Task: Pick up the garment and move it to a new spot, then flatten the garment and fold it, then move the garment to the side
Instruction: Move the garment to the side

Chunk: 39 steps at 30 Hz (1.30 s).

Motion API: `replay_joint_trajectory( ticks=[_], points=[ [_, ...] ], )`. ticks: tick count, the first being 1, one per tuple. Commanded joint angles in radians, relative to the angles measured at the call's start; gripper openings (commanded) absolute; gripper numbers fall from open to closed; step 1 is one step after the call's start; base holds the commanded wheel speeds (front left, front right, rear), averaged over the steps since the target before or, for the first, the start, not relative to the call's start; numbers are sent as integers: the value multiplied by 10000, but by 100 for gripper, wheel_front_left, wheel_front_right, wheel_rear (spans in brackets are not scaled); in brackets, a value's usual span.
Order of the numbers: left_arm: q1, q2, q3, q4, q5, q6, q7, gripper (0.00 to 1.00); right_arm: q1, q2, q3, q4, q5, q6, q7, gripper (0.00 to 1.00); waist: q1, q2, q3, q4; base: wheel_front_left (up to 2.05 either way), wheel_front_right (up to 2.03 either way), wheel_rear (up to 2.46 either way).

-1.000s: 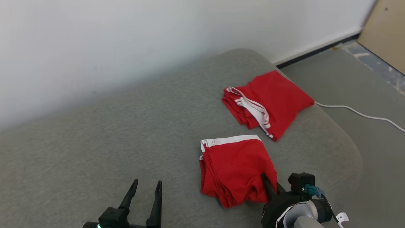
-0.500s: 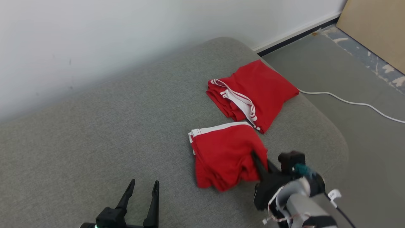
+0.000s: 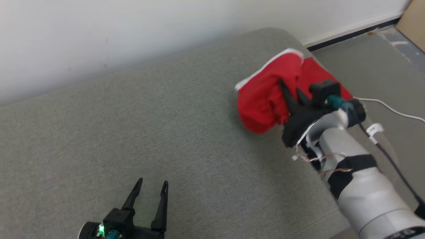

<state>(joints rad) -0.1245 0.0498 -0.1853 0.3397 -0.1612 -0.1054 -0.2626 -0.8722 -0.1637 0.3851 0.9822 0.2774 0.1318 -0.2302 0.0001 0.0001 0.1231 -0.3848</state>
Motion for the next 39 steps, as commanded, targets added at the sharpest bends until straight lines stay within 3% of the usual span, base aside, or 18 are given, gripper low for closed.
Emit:
replay_joint_trajectory(
  ticks=[1, 15, 24, 25, 26, 27, 34, 39],
  points=[
    [-179, 14, 34, 14, 122, -37, -27, 100, -311, -173, -55, 178, 56, -31, -26, 0, -1, -1, 469, 637, 0, 0, 0],
    [-518, 15, 303, -85, 566, -185, -26, 100, -1052, -1959, -726, 2570, -218, -31, 220, 0, -1, -1, 1116, 1632, 0, 0, 0],
    [-514, 106, 416, -64, 699, -257, -26, 100, -671, -3565, -1877, 3049, -1018, -31, 273, 0, -1, -1, 1111, 1804, 0, 0, 0],
    [-536, 111, 425, -52, 704, -255, -26, 100, -658, -3678, -2134, 3057, -1145, -31, 202, 25, -1, -1, 1117, 1821, 0, 0, 0],
    [-548, 127, 450, -24, 714, -236, -26, 100, -627, -3740, -2409, 3064, -1306, -31, 139, 95, -1, -1, 1124, 1835, 0, 0, 0],
    [-551, 135, 491, 6, 709, -235, -26, 100, -570, -3759, -2658, 3073, -1474, -31, 96, 100, -1, -1, 1127, 1843, 0, 0, 0],
    [-470, 119, 607, 128, 705, -248, -26, 100, -202, -3794, -4586, 3075, -2936, -31, -47, 100, -1, -1, 1010, 1898, 0, 0, 0],
    [-273, 89, 804, 130, 639, -251, -26, 100, 237, -3154, -5889, 2400, -3858, -31, -319, 100, -1, -1, 753, 1929, 0, 0, 0]
  ],
)
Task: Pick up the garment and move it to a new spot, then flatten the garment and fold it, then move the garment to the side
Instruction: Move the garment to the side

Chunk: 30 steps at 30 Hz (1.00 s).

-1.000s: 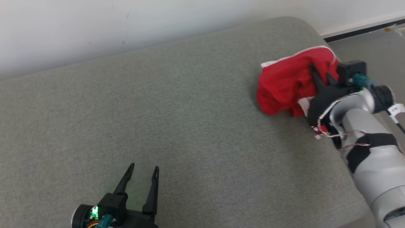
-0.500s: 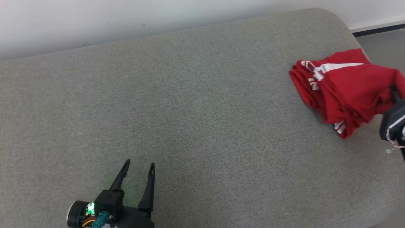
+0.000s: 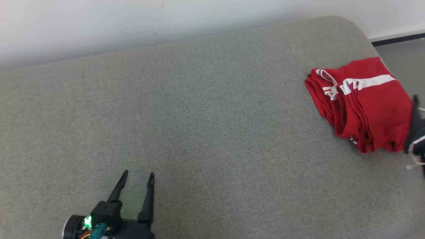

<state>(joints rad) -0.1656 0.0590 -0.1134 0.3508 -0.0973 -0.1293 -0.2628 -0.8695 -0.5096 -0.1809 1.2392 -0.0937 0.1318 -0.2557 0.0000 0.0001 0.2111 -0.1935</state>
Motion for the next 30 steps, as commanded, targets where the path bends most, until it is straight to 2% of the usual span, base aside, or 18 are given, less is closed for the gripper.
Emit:
replay_joint_trajectory(
  ticks=[1, 7, 12, 13, 17, 23, 30],
  points=[
    [192, 3, 173, 12, -35, -10, -24, 100, 308, 436, -462, -339, -258, -31, -87, 100, 0, -1, -190, 18, 0, 0, 0],
    [418, -29, 441, -31, -3, -11, -24, 100, 1129, 1682, -1035, -1720, -922, -31, -91, 100, 0, -1, -530, 65, 0, 0, 0],
    [552, -53, 642, -33, -14, -3, -24, 100, 2044, 2864, -826, -3030, -944, -31, -94, 100, 0, -1, -788, 172, 0, 0, 0],
    [552, -53, 642, -33, -14, -3, -24, 100, 2044, 2864, -826, -3030, -944, -31, -94, 100, 0, -1, -788, 172, 0, 0, 0],
    [748, -62, 742, -34, -54, 16, -24, 100, 2965, 3784, -431, -4068, -678, -31, -94, 100, 0, -1, -1034, 328, 0, 0, 0],
    [1054, -76, 887, -67, -34, 49, -24, 100, 4141, 4315, 414, -4843, -66, -31, -85, 100, 0, -1, -1401, 651, 0, 0, 0],
    [1386, -85, 1172, -69, -100, 192, -25, 100, 5463, 4562, 1169, -5762, 684, -31, -85, 100, 0, -1, -1817, 1119, 0, 0, 0]
  ],
)
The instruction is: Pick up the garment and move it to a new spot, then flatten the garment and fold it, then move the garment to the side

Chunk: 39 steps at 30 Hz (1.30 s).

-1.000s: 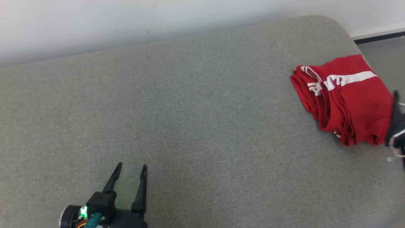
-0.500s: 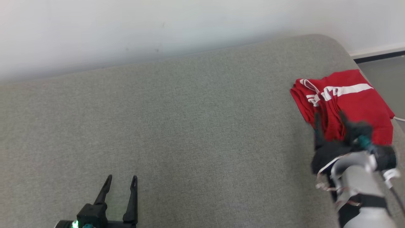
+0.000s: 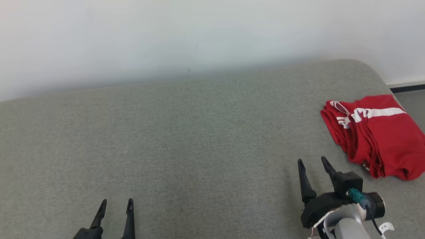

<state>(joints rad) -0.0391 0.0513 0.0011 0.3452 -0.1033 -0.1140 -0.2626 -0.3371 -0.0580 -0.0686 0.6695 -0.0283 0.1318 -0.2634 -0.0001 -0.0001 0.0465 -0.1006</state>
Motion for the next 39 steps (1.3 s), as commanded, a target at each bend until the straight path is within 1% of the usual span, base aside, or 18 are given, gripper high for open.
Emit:
replay_joint_trajectory(
  ticks=[1, 5, 9, 16, 23, 28, 34, 39],
  points=[
    [175, -12, 74, -19, -34, 77, -26, 100, 282, 53, 92, -165, 102, -31, -6, 100, 1, 1, -200, 243, 0, 0, 0],
    [262, -9, 226, -3, 28, 91, -26, 100, 758, 74, 98, -559, 355, -31, -8, 100, 1, 1, -284, 479, 0, 0, 0],
    [369, -11, 379, 28, 47, 162, -26, 100, 1012, 82, 371, -823, 738, -31, -8, 100, 1, 1, -360, 667, 0, 0, 0],
    [364, -12, 614, 86, 89, 289, -26, 100, 1219, 82, 568, -889, 918, -31, -8, 100, 1, 1, -546, 830, 0, 0, 0],
    [399, -11, 693, 162, 39, 333, -26, 100, 1333, 83, 659, -763, 785, -31, -9, 100, 1, 1, -692, 895, 0, 0, 0],
    [415, -11, 708, 227, -33, 316, -26, 100, 1438, 79, 769, -728, 862, -31, -9, 100, 1, 1, -760, 889, 0, 0, 0],
    [432, -12, 752, 321, -56, 399, -26, 100, 1593, 84, 780, -824, 1096, -31, -9, 100, 1, 1, -743, 866, 0, 0, 0],
    [473, -13, 707, 383, -214, 322, -26, 100, 1718, 82, 917, -961, 984, -31, -9, 100, 1, 1, -681, 852, 0, 0, 0]
  ],
)
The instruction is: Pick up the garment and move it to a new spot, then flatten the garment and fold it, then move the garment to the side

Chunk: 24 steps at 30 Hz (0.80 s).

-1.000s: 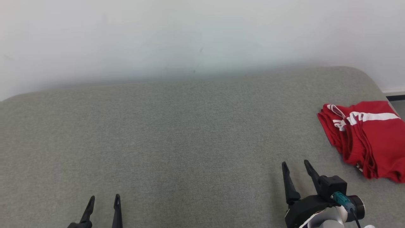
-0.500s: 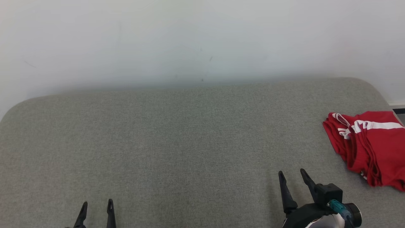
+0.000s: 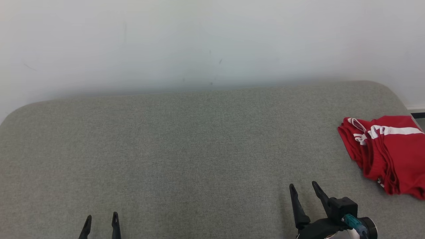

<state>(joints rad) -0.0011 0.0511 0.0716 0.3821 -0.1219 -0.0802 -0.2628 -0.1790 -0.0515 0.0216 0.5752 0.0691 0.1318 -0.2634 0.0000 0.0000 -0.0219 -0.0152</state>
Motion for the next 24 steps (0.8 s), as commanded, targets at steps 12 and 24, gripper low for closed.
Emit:
replay_joint_trajectory(
  ticks=[12, 24],
  points=[
    [283, -10, -142, -81, -288, -54, -24, 100, 340, 17, 54, -490, -109, -31, -9, 100, 0, 0, 0, -158, 0, 0, 0],
    [397, -10, -169, -199, -119, -61, -24, 100, 409, 16, -195, -677, -30, -31, -9, 100, 0, 0, -31, -242, 0, 0, 0]
  ],
)
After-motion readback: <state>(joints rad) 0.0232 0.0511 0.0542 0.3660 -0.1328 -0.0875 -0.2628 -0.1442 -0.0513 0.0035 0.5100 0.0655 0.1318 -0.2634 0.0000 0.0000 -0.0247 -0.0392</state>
